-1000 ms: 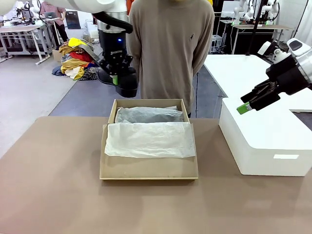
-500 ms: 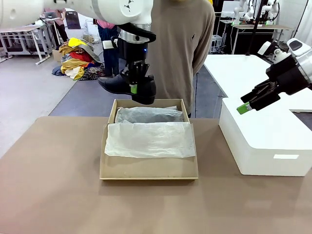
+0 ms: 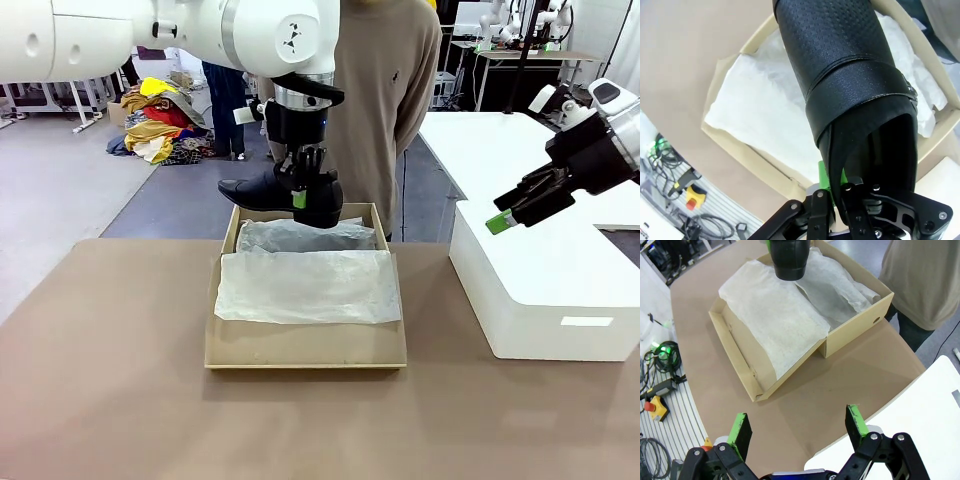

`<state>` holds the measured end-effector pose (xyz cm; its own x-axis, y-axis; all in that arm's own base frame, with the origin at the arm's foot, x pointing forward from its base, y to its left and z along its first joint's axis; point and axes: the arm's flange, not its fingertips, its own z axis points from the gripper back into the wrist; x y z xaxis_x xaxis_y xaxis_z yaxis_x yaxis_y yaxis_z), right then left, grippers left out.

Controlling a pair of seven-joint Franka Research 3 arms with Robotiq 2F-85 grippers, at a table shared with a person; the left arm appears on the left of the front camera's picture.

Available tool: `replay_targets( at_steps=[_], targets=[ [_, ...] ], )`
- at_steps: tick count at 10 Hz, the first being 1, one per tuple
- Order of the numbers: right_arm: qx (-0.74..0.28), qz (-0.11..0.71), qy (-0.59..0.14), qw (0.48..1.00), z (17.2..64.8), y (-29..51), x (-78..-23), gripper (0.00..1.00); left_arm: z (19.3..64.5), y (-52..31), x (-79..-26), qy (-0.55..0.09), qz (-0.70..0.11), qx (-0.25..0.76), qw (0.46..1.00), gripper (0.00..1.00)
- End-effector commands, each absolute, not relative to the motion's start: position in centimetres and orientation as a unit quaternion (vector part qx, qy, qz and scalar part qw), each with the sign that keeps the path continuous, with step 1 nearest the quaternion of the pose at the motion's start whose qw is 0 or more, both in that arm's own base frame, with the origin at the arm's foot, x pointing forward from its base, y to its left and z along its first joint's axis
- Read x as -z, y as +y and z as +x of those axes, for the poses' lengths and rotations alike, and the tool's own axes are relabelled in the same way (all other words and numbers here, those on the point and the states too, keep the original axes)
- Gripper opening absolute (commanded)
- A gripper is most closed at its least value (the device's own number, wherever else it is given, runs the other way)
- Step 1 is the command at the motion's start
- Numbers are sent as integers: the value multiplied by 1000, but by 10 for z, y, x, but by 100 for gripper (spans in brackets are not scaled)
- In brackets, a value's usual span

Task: Pack the shoes into the box.
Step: Place the other shoe of the Shoes into the Shoes Box.

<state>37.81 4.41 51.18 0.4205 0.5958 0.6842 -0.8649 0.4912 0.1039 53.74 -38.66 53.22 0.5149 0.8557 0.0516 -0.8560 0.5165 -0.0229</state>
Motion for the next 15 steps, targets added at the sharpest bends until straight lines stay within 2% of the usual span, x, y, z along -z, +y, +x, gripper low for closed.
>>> replay_targets(
  at_steps=[1,7,11,15],
  targets=[
    [-457,238,-308,800,381,44,-510,100,538,-381,-541,-31,-1,-489,871,0],
    [-457,238,-308,800,381,44,-510,100,539,-385,-532,-29,2,-490,871,0],
    [-457,238,-308,800,381,44,-510,100,526,-414,-535,-51,-3,-578,815,0],
    [-457,238,-308,800,381,44,-510,100,522,-446,-521,-62,4,-620,782,0]
  ],
)
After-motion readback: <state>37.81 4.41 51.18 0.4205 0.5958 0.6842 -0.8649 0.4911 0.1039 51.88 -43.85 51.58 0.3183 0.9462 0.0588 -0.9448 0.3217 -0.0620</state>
